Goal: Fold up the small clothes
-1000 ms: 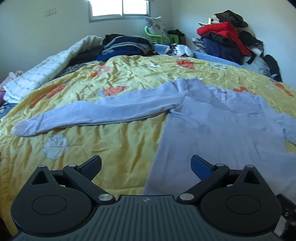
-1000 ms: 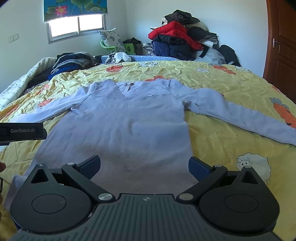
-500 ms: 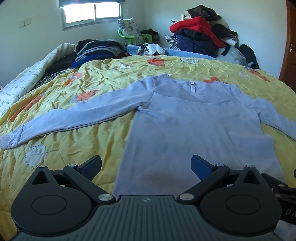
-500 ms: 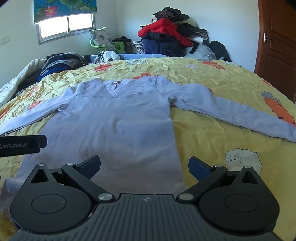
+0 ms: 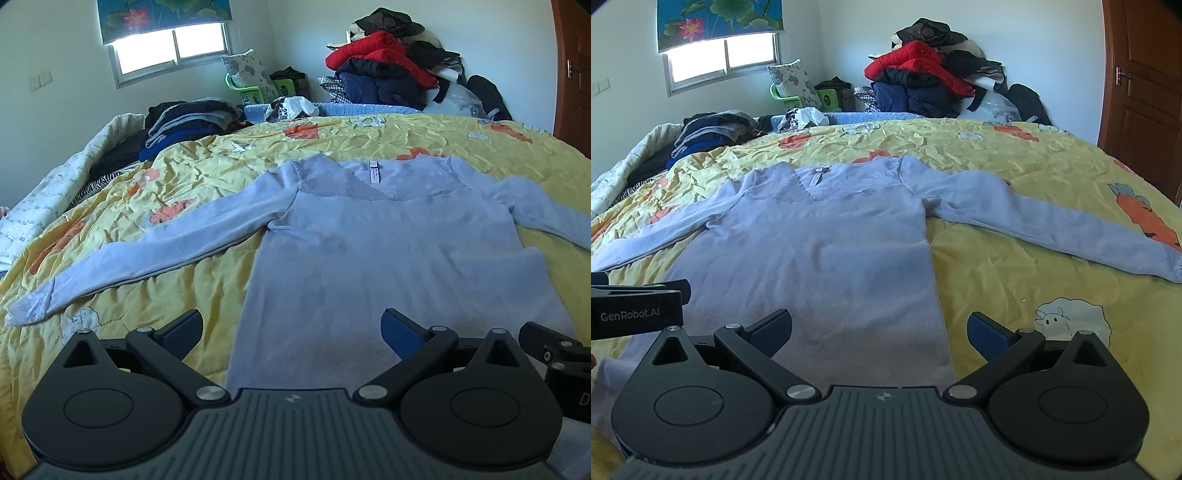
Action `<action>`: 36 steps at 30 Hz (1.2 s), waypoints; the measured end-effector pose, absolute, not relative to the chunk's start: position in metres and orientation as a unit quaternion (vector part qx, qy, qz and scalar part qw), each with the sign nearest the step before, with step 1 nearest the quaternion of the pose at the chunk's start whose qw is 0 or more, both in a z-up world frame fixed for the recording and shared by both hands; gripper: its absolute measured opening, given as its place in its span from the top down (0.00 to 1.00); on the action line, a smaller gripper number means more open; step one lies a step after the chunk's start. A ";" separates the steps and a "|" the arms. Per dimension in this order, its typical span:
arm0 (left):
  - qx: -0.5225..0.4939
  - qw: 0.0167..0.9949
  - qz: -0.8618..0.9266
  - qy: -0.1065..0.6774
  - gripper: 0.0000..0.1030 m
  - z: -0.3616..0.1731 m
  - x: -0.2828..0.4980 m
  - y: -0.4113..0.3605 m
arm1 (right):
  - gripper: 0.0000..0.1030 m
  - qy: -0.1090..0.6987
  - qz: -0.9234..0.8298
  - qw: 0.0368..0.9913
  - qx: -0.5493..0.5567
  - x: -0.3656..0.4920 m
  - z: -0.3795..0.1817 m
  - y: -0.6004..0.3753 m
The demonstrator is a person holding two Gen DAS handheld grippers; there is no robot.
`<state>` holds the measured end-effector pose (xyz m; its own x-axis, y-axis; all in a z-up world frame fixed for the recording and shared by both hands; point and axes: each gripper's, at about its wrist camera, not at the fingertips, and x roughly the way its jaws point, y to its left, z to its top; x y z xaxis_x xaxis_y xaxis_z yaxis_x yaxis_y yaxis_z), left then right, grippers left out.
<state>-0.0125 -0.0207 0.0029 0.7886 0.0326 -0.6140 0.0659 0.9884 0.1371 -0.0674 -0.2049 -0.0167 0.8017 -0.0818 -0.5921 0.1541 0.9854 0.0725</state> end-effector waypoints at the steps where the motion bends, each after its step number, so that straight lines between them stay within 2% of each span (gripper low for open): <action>1: 0.074 0.943 -0.011 0.326 0.00 0.003 -0.012 -0.020 | 0.01 0.310 -0.063 0.947 0.059 -0.067 -0.017 -0.205; 36: 0.063 0.940 -0.011 0.334 0.00 0.001 -0.011 -0.019 | 0.01 0.316 -0.066 0.944 0.073 -0.064 -0.019 -0.209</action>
